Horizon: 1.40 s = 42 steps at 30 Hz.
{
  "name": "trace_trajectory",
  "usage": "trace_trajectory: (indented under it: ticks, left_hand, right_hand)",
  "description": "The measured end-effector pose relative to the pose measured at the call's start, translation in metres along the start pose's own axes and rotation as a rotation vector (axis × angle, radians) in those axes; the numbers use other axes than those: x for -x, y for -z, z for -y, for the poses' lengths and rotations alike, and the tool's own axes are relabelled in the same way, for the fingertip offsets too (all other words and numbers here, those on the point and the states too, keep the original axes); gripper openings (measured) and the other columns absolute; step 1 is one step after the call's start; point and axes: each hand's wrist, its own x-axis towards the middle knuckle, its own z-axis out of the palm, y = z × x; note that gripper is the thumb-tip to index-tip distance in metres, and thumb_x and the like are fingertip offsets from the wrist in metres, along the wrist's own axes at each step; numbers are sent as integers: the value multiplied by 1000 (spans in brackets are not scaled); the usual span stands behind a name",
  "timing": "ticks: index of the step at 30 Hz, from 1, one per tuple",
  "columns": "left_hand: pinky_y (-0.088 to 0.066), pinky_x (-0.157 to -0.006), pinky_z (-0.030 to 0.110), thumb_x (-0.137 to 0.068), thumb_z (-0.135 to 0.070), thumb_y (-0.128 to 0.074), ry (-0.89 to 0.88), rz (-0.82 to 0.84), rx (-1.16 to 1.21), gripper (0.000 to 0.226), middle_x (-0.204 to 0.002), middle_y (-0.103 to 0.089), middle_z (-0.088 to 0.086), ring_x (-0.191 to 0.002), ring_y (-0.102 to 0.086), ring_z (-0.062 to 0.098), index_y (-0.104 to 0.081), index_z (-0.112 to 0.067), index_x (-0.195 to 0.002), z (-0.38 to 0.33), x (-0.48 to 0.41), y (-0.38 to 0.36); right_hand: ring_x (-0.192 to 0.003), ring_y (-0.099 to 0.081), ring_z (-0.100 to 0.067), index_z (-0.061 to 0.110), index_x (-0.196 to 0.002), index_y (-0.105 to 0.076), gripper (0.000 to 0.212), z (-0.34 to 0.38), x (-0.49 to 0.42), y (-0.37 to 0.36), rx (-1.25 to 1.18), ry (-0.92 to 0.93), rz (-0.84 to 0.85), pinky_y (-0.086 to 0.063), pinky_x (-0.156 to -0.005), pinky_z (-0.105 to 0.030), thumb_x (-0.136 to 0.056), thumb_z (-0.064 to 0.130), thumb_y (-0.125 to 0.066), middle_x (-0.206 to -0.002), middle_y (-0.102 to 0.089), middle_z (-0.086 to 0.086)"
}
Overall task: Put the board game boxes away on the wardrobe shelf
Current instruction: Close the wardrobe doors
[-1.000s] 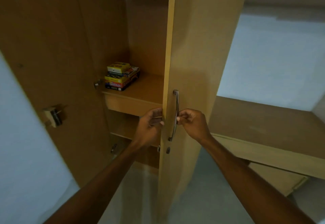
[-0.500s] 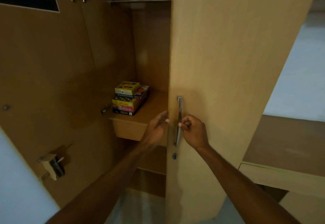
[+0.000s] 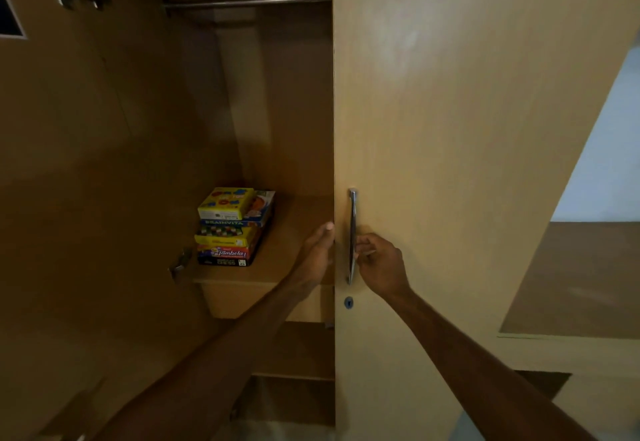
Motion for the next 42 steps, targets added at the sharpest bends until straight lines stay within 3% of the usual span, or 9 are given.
trace_trajectory:
  ticks: [6,12,16,19,25,31,34,38,42]
  left_hand:
    - [-41,-106,49,-96,-57,-32,22,35,23,63,-151,-40,3,-136,-41,21,-34,-21,-148,-3,-31,3]
    - [-42,-103,48,-100,-52,-25,-20,63,-11,53,-134,-52,-1,-118,-51,15,-48,-22,-136,0,-40,15]
    - [-46,-96,38,-100,-47,-33,-45,46,-39,45,-125,-57,-6,-116,-55,15,-54,-22,-131,10,-29,18]
    - [-50,-89,30,-96,-32,-54,-108,-88,14,16,-111,-69,1,-106,-64,18,-67,-28,-106,32,-8,22]
    - [-46,-67,11,-91,-8,-61,-57,-377,12,15,-90,-70,2,-83,-61,14,-68,-22,-92,70,81,39]
    - [-50,-75,15,-92,-6,-61,10,-672,-163,15,-95,-72,-3,-84,-66,2,-69,-11,-102,85,213,96]
    - [-52,-83,23,-93,-13,-60,42,-837,-291,16,-103,-70,-9,-94,-66,5,-70,-19,-103,83,272,133]
    - [-52,-79,25,-94,-15,-58,11,-1047,-343,13,-96,-71,-4,-87,-68,11,-69,-17,-102,57,327,185]
    - [-45,-79,16,-96,-18,-54,-37,-1193,-396,25,-114,-63,-5,-101,-61,13,-60,-15,-120,21,343,235]
  right_hand:
    - [-94,-61,-4,17,-125,-62,42,2,-25,-2,-5,-10,130,-45,-81,-7,-85,1,-60,-107,-65,10]
    - [-78,-61,4,16,-116,-67,38,3,-29,-2,-18,55,113,-44,-71,0,-85,-3,-59,-92,-62,18]
    - [-90,-63,-3,16,-127,-60,50,-3,-24,-3,-54,37,128,-44,-72,1,-82,-6,-58,-106,-63,12]
    - [-85,-65,-6,16,-122,-64,46,-10,-7,-8,-60,-32,133,-48,-74,-6,-80,-2,-64,-107,-68,6]
    - [-87,-67,-14,17,-113,-69,33,-6,47,-27,-56,-21,324,-53,-78,-20,-81,7,-66,-98,-70,3]
    - [-92,-66,-4,30,-110,-67,27,46,110,-80,-207,12,623,-53,-83,-18,-84,23,-64,-99,-70,16]
    - [-92,-62,-6,21,-118,-63,31,88,141,-108,-310,24,777,-48,-74,-6,-88,15,-64,-107,-67,2]
    - [-98,-64,-12,15,-120,-62,33,148,173,-142,-381,111,871,-52,-82,-20,-88,13,-65,-104,-67,0]
    - [-101,-63,-9,18,-123,-61,33,202,182,-165,-401,185,873,-52,-86,-23,-90,17,-61,-109,-67,2]
